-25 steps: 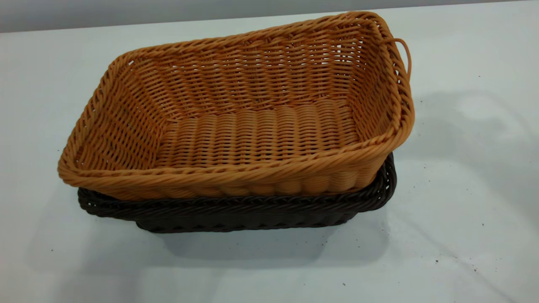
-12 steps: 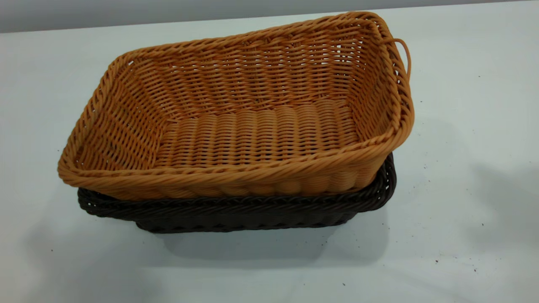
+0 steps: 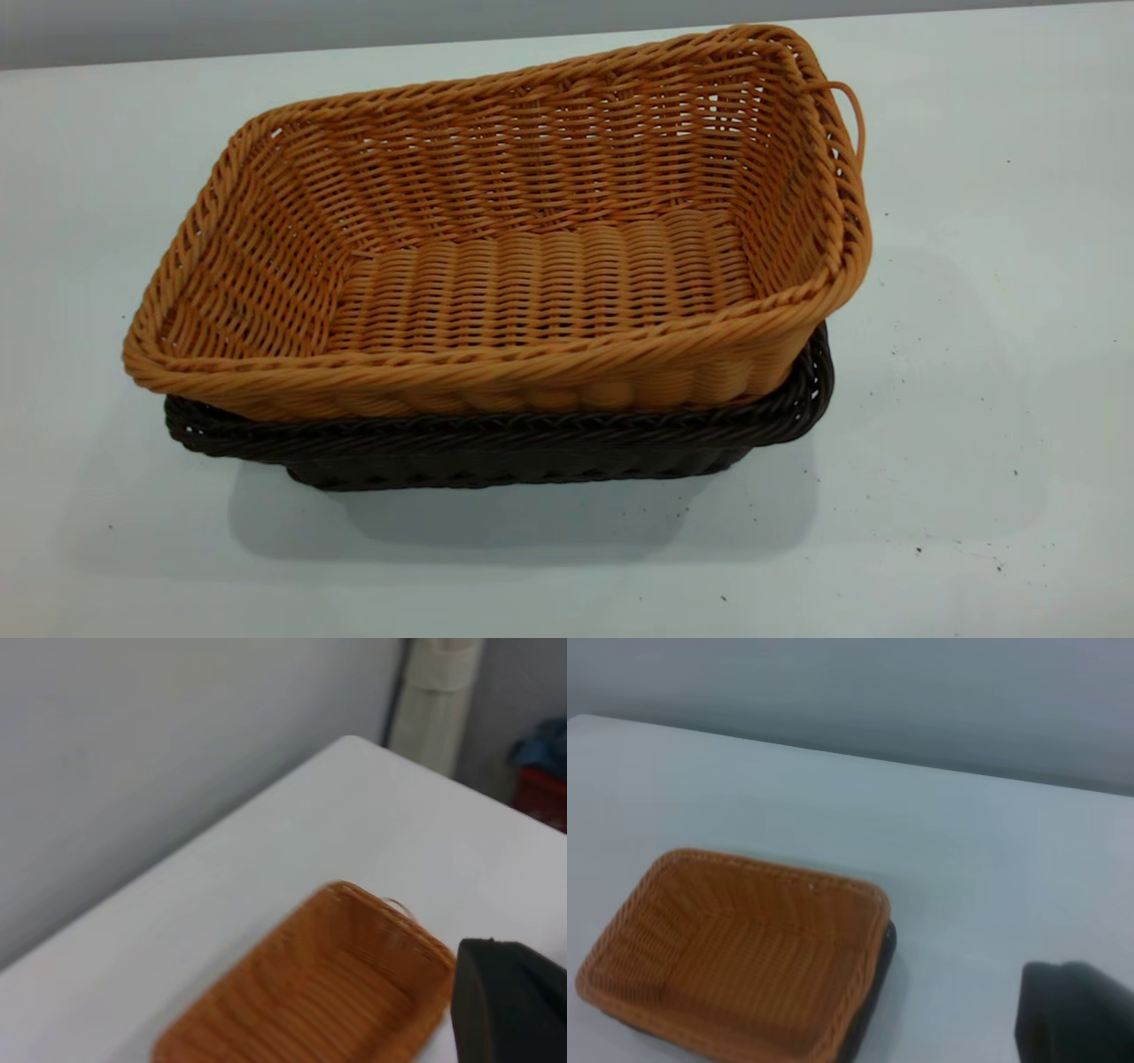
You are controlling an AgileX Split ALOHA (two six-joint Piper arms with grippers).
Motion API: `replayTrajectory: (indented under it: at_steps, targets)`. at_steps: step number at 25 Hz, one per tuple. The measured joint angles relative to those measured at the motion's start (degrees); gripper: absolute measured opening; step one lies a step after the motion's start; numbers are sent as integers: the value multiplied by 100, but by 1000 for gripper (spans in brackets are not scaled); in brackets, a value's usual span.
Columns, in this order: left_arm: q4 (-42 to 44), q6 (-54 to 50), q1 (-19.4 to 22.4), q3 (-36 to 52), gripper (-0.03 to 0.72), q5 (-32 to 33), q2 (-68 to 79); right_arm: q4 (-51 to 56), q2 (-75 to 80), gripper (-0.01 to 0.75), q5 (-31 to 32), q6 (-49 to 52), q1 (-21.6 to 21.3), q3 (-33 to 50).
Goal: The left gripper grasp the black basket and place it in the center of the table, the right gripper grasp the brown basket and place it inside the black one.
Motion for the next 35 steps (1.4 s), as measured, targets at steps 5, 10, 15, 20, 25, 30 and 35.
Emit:
replayTrajectory:
  at_steps: [5, 10, 15, 20, 25, 30, 35]
  targets:
    - [-84, 0, 0, 964, -1, 2, -1101, -6, -818, 0, -10, -20, 0, 686]
    - [-191, 0, 0, 1932, -1, -3, -2288, 22, -1603, 0, -16, -44, 0, 1460]
    - [-276, 0, 0, 2849, -1, -5, -3292, 372, -2333, 0, -22, -373, 0, 2351]
    - [-622, 0, 0, 3586, -1, -5, -3959, 593, -3077, 0, -369, -691, 0, 3358]
    - [-593, 0, 0, 4144, -1, -10, -4315, 592, -3730, 0, -665, -985, 0, 4203]
    - [-593, 0, 0, 4568, -1, -15, -4332, 441, -4164, 0, -783, -1073, 0, 4614]
    - [-587, 0, 0, 4837, -1, -15, -4327, 375, -4204, 0, -832, -1073, 0, 4718]
